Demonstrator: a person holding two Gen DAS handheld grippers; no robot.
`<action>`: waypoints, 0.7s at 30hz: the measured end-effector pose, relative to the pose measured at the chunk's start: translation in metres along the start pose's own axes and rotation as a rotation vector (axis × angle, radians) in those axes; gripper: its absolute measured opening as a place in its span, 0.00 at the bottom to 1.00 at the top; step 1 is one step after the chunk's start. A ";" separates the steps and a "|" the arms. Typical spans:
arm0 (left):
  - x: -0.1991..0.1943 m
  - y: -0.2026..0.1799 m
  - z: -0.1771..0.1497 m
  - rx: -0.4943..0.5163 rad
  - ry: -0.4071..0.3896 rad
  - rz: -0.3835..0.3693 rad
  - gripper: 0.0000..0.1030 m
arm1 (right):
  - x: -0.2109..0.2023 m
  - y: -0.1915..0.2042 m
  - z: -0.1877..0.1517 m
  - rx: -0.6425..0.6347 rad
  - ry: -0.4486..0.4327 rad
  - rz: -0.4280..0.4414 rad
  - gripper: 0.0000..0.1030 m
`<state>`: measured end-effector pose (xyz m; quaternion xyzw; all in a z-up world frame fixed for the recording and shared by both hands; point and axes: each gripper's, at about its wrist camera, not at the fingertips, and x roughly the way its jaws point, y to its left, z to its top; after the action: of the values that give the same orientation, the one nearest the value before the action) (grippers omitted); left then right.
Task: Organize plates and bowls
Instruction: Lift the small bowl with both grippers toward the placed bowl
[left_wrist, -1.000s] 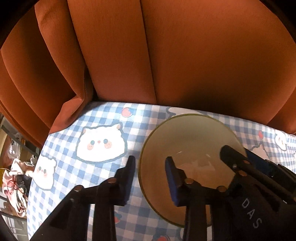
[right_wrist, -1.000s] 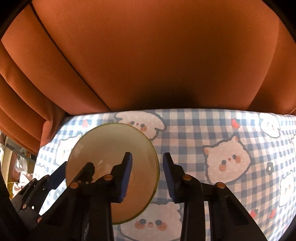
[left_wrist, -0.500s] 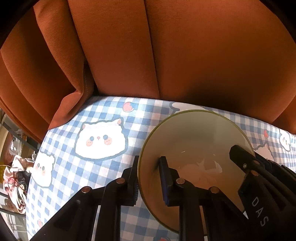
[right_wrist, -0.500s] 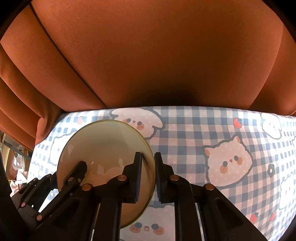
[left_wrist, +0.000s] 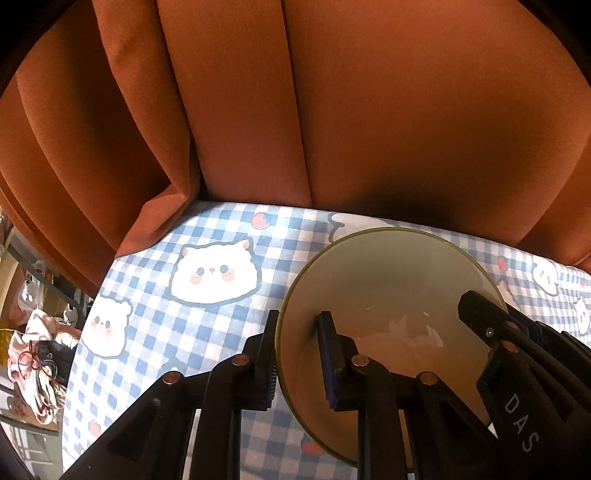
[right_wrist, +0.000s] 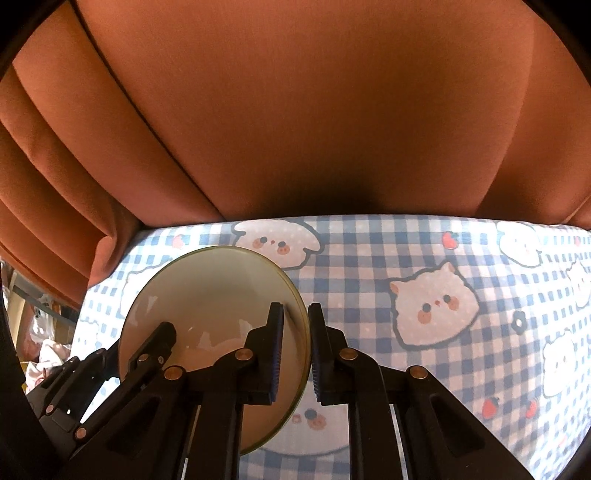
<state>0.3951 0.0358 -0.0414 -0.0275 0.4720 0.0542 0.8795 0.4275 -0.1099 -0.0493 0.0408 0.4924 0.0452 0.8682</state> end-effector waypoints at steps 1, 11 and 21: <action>-0.005 0.000 -0.001 0.000 -0.003 -0.006 0.17 | -0.006 0.000 -0.002 0.001 -0.005 -0.003 0.16; -0.066 0.005 -0.019 0.037 -0.055 -0.074 0.17 | -0.073 0.010 -0.028 0.033 -0.062 -0.066 0.16; -0.121 0.008 -0.046 0.120 -0.102 -0.136 0.18 | -0.139 0.021 -0.058 0.087 -0.120 -0.117 0.16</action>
<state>0.2904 0.0304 0.0339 -0.0037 0.4261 -0.0326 0.9041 0.3059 -0.1042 0.0419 0.0519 0.4427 -0.0296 0.8947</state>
